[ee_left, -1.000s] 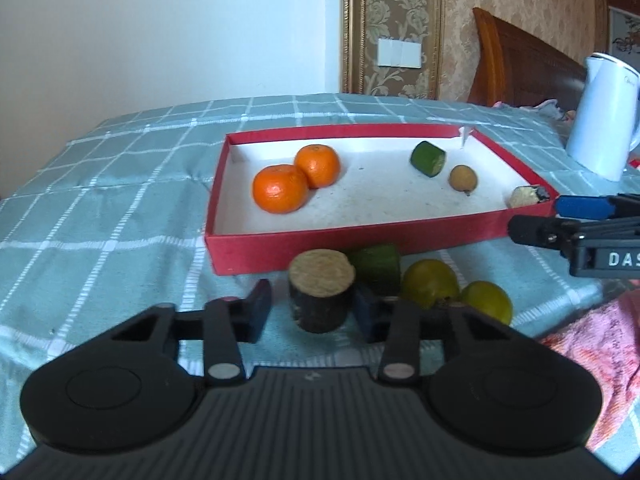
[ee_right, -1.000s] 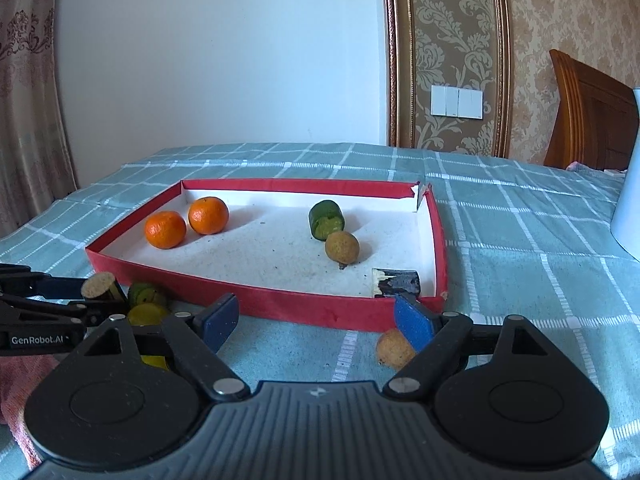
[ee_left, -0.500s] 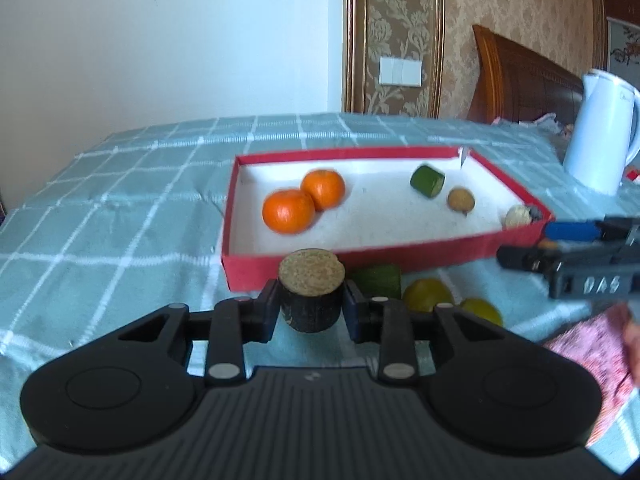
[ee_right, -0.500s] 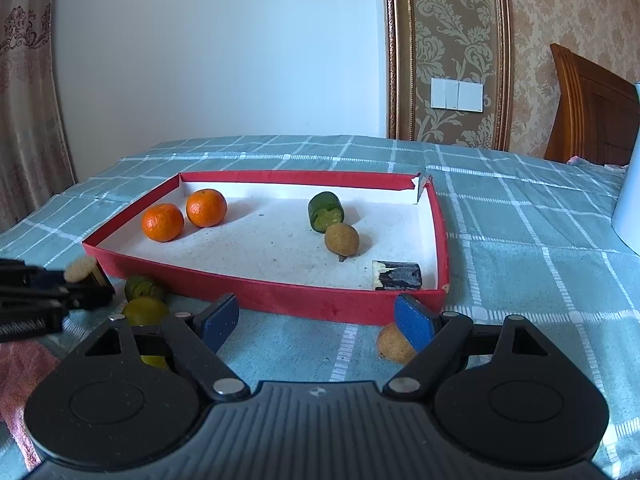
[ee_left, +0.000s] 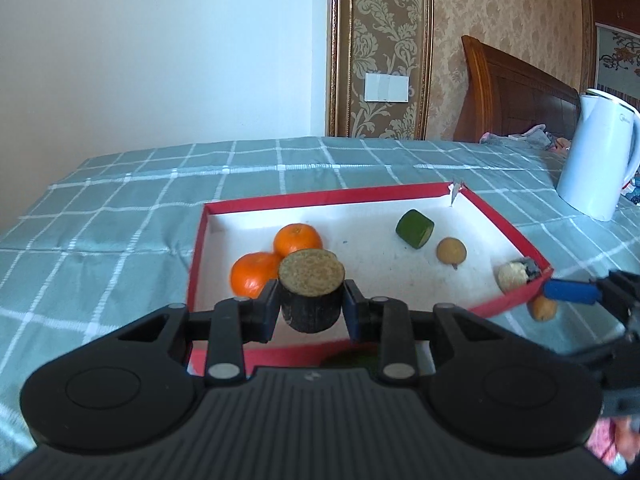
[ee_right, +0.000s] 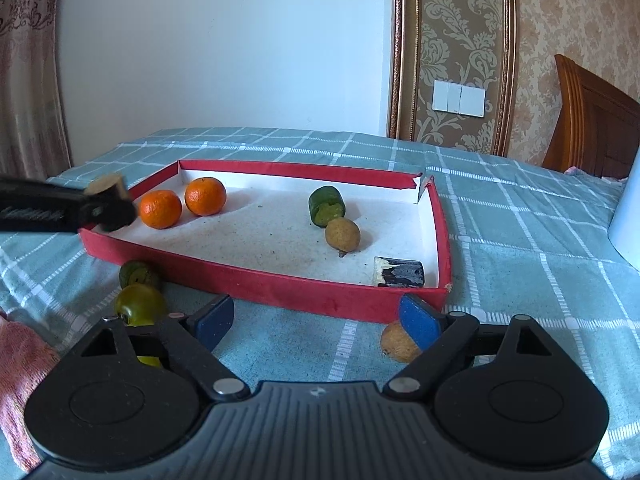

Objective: Organize fruits
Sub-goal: 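Carry the log piece into the tray and open the left gripper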

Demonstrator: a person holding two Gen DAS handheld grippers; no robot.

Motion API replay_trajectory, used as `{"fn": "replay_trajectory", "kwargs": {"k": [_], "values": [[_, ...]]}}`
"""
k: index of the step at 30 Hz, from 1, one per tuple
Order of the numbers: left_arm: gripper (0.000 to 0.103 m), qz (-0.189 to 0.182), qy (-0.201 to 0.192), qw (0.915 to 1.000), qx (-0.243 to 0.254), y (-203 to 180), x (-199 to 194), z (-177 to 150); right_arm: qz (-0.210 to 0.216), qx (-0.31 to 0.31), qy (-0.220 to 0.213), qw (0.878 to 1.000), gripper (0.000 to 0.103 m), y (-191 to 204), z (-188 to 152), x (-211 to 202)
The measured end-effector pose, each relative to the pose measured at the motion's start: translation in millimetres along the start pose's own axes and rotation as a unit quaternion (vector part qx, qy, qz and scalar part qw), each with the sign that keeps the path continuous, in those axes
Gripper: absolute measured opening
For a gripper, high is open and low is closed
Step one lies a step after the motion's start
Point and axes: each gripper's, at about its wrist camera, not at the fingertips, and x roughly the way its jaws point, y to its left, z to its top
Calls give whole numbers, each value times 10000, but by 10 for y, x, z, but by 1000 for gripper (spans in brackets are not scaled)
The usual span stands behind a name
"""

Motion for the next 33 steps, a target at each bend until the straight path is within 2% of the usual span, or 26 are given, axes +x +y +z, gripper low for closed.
{"fn": "replay_trajectory", "kwargs": {"k": [10,18,33], "values": [[30,-181,258,9995,87,-80,410,138,-56,-164,10,9998,92,55,-18,12],[30,-82,482,9988,34,-56,624,111,-54,-189,17,9998,92,74,-20,14],[31,-86,596,9982,-51,7,728,80,-49,-216,23,9998,92,77,-21,8]]}}
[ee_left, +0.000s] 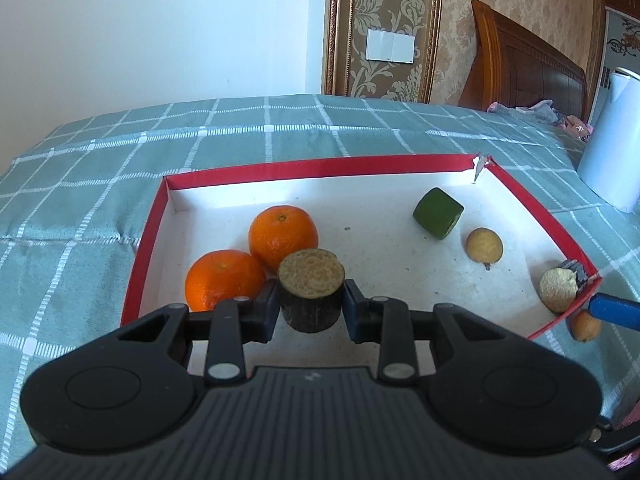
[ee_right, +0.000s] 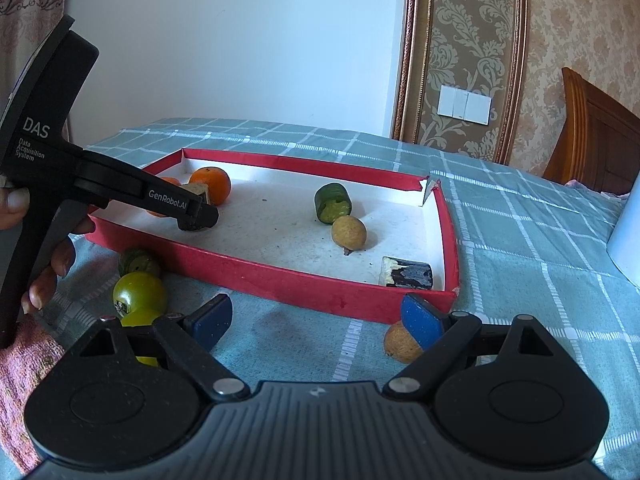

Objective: Organize fruits
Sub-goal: 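Carry the log piece into the tray and open the left gripper, then move the right gripper to the brown kiwi and grasp it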

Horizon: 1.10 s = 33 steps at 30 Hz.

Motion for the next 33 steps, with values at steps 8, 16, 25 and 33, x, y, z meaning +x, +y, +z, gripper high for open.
{"fn": "replay_trajectory", "kwargs": {"k": [8,16,25,33], "values": [[31,51,-16,10000,75,-26,0,-19,-2,-5,3,10000,92,0,0,0],[47,120,-27,9997,233,-87,-130,-102,-2,-5,3,10000,93,-2,2,4],[76,622,-414,9962,446,-141,-418,-189,2,8,4,10000,94,-12,0,0],[76,805,-545,9944,404,-65,-642,-259,-3,25,2,10000,94,-24,-3,-1]]}}
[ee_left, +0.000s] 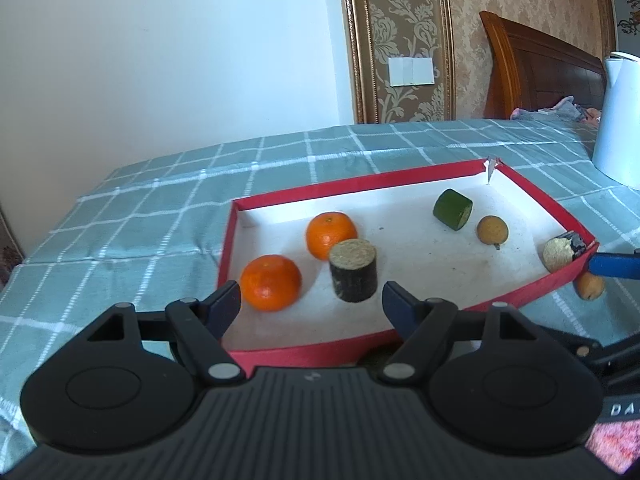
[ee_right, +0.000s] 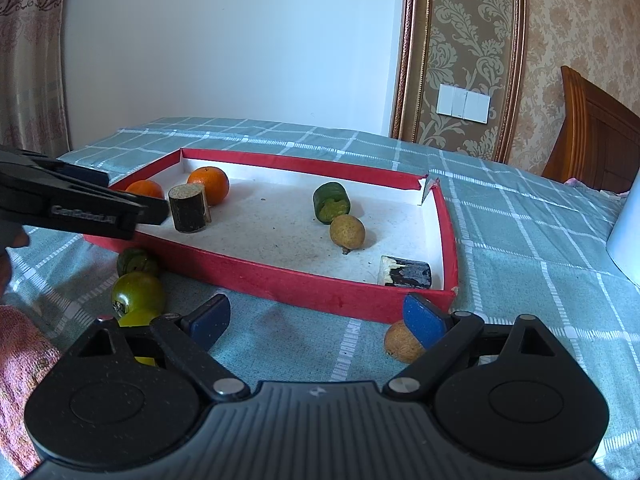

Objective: Organize fruits
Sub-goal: 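Move the right gripper to the brown kiwi and grasp it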

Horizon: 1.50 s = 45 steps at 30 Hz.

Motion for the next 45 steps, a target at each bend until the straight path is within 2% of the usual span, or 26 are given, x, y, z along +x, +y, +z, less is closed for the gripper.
{"fn": "replay_trajectory", "kwargs": {"k": [7,14,18,21,23,27,30,32,35,42,45], "values": [[80,59,-67,9998,-203,81,-184,-93,11,61,-18,10000,94,-19,8,10],[87,63,-131,9992,-371,179,-399,-341,31,217,-128,9997,94,-108,-10,-52],[88,26,-81,9994,-343,212,-420,-450,-34,341,-477,9983,94,-183,-22,-231],[89,-10,-45,9994,-344,234,-405,-508,-291,673,-883,9934,94,-388,-116,-508],[89,-20,-34,9993,-373,246,-383,-533,-564,896,-1006,9893,94,-562,-195,-643],[91,-269,144,9978,-581,299,-304,-558,-768,1227,-663,9872,94,-892,-297,-649],[94,-349,237,9958,-816,382,-275,-567,-654,1442,-292,9870,94,-997,-339,-527],[94,-430,317,9935,-1006,451,-245,-578,-524,1472,-205,9875,94,-996,-321,-464],[94,-504,382,9910,-1178,507,-216,-590,-591,1134,-146,9917,94,-871,-255,-362],[98,-408,491,9937,-917,419,-185,-563,-497,536,-29,9973,93,-584,-98,-136],[99,-419,500,9938,-905,418,-184,-569,-399,461,223,9979,79,-513,-71,-26]]}}
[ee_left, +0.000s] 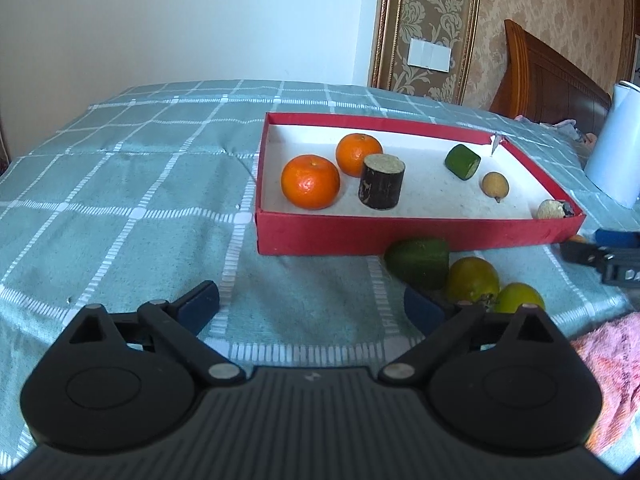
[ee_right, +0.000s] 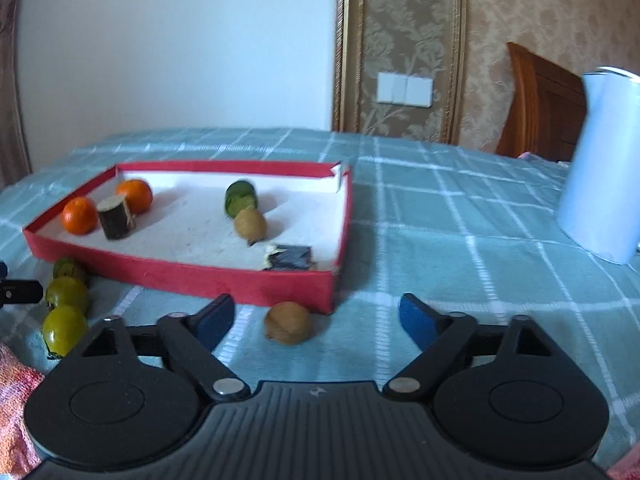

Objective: Organize fruits
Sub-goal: 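Move the right gripper to the brown kiwi and grasp it, then carry the kiwi into the tray and open the right gripper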

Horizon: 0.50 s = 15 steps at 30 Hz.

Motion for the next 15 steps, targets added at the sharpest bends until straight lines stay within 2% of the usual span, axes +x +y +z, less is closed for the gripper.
{"fn": "replay_trajectory", "kwargs": {"k": [1,2,6,7,8,15], "values": [[100,-4,6,10000,9,-2,1,-1,19,5,116,9999,69,13,-6,34],[100,-3,12,10000,20,-8,3,-2,54,26,229,9997,63,17,-8,67],[103,-24,48,10000,74,-27,14,2,70,154,208,9996,59,-17,4,78],[103,-25,52,9999,82,-29,18,5,75,191,173,9996,50,-28,3,67],[103,-17,57,9999,91,-32,19,5,103,215,151,9996,44,-39,5,58],[103,133,142,9994,285,-104,60,10,178,179,161,9996,35,-18,5,48]]}}
